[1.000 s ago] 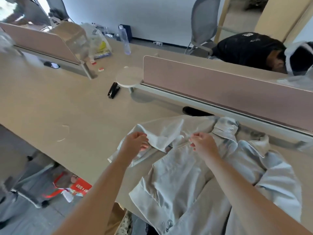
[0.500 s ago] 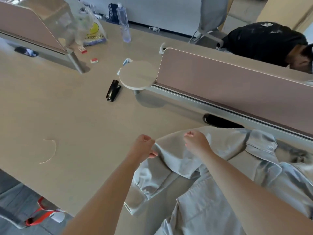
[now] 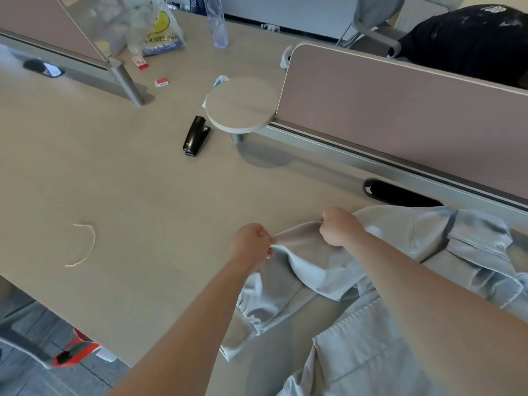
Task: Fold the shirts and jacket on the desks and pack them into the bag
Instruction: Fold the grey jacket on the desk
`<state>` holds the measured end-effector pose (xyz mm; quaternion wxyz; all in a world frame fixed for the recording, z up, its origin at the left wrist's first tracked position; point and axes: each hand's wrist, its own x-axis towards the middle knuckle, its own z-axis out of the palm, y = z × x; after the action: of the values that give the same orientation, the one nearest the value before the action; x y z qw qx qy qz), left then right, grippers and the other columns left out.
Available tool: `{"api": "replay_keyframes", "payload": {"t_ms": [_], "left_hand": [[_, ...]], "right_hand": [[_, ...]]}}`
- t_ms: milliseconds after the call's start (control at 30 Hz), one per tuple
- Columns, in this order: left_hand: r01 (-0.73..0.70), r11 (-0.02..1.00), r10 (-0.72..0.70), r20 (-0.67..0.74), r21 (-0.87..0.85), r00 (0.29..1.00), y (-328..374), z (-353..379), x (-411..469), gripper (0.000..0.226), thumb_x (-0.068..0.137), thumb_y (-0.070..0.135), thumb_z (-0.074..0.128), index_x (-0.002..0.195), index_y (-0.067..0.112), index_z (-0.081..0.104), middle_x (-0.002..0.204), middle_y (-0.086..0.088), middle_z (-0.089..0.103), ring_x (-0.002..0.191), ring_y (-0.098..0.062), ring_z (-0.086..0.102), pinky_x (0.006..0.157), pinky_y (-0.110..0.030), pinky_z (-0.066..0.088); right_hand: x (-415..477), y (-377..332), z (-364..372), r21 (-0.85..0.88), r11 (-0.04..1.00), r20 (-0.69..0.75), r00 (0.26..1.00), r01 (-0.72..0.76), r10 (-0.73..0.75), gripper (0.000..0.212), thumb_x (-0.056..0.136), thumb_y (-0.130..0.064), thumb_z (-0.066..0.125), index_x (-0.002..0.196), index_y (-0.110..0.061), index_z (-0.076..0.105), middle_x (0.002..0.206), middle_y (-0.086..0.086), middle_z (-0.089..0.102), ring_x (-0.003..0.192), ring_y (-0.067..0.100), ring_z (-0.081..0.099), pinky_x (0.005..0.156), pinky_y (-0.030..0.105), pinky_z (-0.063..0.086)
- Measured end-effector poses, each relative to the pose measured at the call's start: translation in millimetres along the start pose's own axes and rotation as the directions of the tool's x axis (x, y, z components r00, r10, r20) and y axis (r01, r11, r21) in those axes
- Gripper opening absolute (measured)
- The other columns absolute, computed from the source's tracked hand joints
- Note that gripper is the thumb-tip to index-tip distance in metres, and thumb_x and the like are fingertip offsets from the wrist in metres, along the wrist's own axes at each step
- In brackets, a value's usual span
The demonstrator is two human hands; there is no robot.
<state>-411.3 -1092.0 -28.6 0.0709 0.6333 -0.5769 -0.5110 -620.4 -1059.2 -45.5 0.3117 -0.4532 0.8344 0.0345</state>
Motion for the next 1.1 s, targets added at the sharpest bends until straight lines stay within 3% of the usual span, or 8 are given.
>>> {"api": "replay_keyframes", "payload": {"t_ms": [233,467,533,633,733,800,900,1100], "left_hand": [[-0.087,0.994,0.078,-0.127,-0.067,0.989,32,-9,-58,0.026,0.082,0.007,0.063,0.059,0.015,0.053,0.062,-0.002,0.073,0.077,-0.027,0.074,0.059,-0.028,0.048],[-0.158,0.977,0.126,-0.209,-0.145,0.97,59,0,-168,0.024,0.088,0.013,0.058,0.07,0.011,0.073,0.077,-0.018,0.074,0.074,-0.025,0.076,0.08,-0.04,0.057],[-0.173,0.971,0.139,-0.202,-0.164,0.97,65,7,-202,0.026,0.088,0.01,0.055,0.072,0.013,0.075,0.083,-0.018,0.075,0.074,-0.023,0.076,0.088,-0.046,0.058],[-0.145,0.987,0.133,-0.156,-0.065,0.979,66,24,-249,0.025,0.091,0.018,0.056,0.08,0.02,0.078,0.084,-0.006,0.077,0.078,-0.018,0.075,0.072,-0.03,0.055],[-0.093,0.995,0.094,-0.025,0.031,0.995,54,49,-283,0.02,0.079,0.03,0.06,0.072,0.027,0.079,0.09,-0.012,0.076,0.082,-0.025,0.074,0.082,-0.044,0.058],[-0.079,0.978,0.059,0.109,0.191,0.992,42,69,-294,0.022,0.077,0.031,0.057,0.073,0.028,0.078,0.099,-0.015,0.075,0.089,-0.031,0.071,0.088,-0.046,0.057],[-0.071,0.939,-0.006,0.221,0.336,0.975,29,97,-304,0.022,0.095,0.02,0.054,0.104,0.015,0.074,0.107,-0.007,0.072,0.095,-0.023,0.069,0.089,-0.037,0.057],[-0.076,0.951,0.037,0.136,0.298,0.99,5,113,-292,0.019,0.097,0.014,0.05,0.099,0.014,0.068,0.071,-0.001,0.07,0.045,-0.007,0.062,0.05,-0.018,0.052]], "right_hand": [[-49,22,-38,0.386,0.914,-0.234,0.972,0.128,-0.038,0.013,0.083,-0.008,0.06,0.071,-0.013,0.061,0.072,0.01,0.062,0.076,0.031,0.062,0.061,0.03,0.04],[-154,70,-73,0.517,0.815,-0.33,0.939,0.262,-0.092,0.032,0.089,-0.007,0.059,0.06,-0.018,0.05,0.057,-0.004,0.047,0.056,0.017,0.043,0.051,0.027,0.028],[-187,90,-71,0.573,0.779,-0.331,0.942,0.253,-0.062,0.023,0.086,-0.006,0.055,0.064,-0.011,0.053,0.055,0.0,0.044,0.055,0.02,0.04,0.049,0.028,0.024],[-228,127,-53,0.712,0.673,-0.31,0.95,0.202,0.043,0.024,0.078,-0.011,0.05,0.081,0.01,0.062,0.06,0.015,0.046,0.061,0.021,0.036,0.055,0.029,0.023],[-252,164,-24,0.78,0.619,-0.198,0.974,0.089,0.109,0.031,0.082,-0.005,0.045,0.098,0.018,0.058,0.066,0.023,0.042,0.063,0.023,0.031,0.052,0.028,0.018],[-260,183,-6,0.728,0.685,-0.126,0.987,0.026,0.096,0.018,0.089,-0.005,0.048,0.081,0.006,0.059,0.071,0.013,0.039,0.062,0.024,0.033,0.046,0.027,0.021],[-257,202,19,0.542,0.84,-0.08,0.996,0.022,0.025,0.013,0.095,-0.008,0.049,0.083,-0.013,0.051,0.09,0.012,0.058,0.089,0.026,0.058,0.066,0.028,0.033],[-241,218,49,0.699,0.715,-0.063,0.998,0.023,0.03,0.017,0.083,-0.012,0.051,0.066,-0.009,0.054,0.074,0.016,0.056,0.073,0.028,0.054,0.064,0.042,0.046]]}}
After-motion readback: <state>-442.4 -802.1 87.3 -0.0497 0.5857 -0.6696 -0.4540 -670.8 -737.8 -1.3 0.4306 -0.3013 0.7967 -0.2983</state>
